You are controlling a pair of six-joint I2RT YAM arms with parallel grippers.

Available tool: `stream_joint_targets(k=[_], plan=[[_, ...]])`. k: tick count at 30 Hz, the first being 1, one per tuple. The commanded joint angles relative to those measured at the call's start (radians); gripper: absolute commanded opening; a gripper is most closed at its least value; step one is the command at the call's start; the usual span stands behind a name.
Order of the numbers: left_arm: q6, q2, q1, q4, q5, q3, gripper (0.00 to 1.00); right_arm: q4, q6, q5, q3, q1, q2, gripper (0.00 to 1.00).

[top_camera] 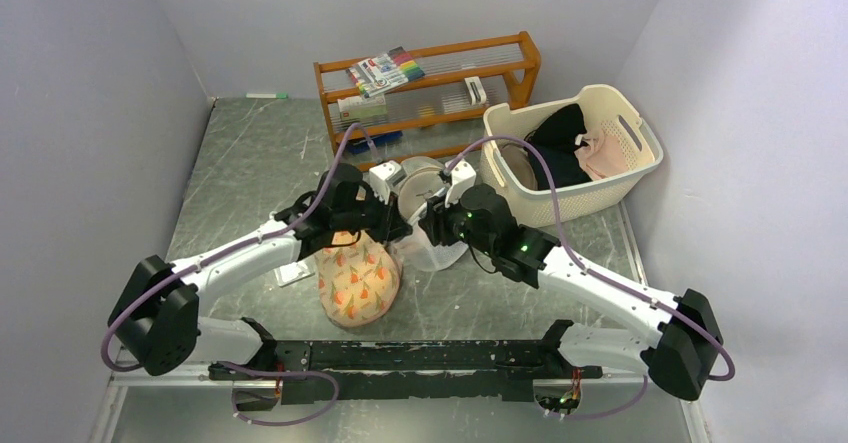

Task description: Unzip the laundry bag and remove the bra

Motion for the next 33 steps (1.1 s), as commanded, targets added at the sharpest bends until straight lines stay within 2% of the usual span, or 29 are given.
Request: stream_joint_targets(k=[1,6,13,22,33], plan=[[0.078,0.036,0.020,-0.087,0.106,0.106,0.14,-0.035,-0.026,0.041,0.013,0.002,-0.036,0.45],[0.081,0.067,0.044,-0.060,0.136,0.144,0.11,-0.128,-0.046,0.166,0.065,0.003,-0.049,0.60],[-0.042,0.121,0.132,0.052,0.346,0.128,0.07,-0.184,-0.083,0.141,0.108,0.002,-0.083,0.61],[-0.178,0.237,0.192,0.117,0.552,0.112,0.07,-0.140,-0.077,0.109,0.140,0.002,-0.003,0.52],[-0.139,0.210,0.195,0.084,0.538,0.109,0.07,-0.119,-0.059,0.116,0.185,0.002,0.116,0.40]])
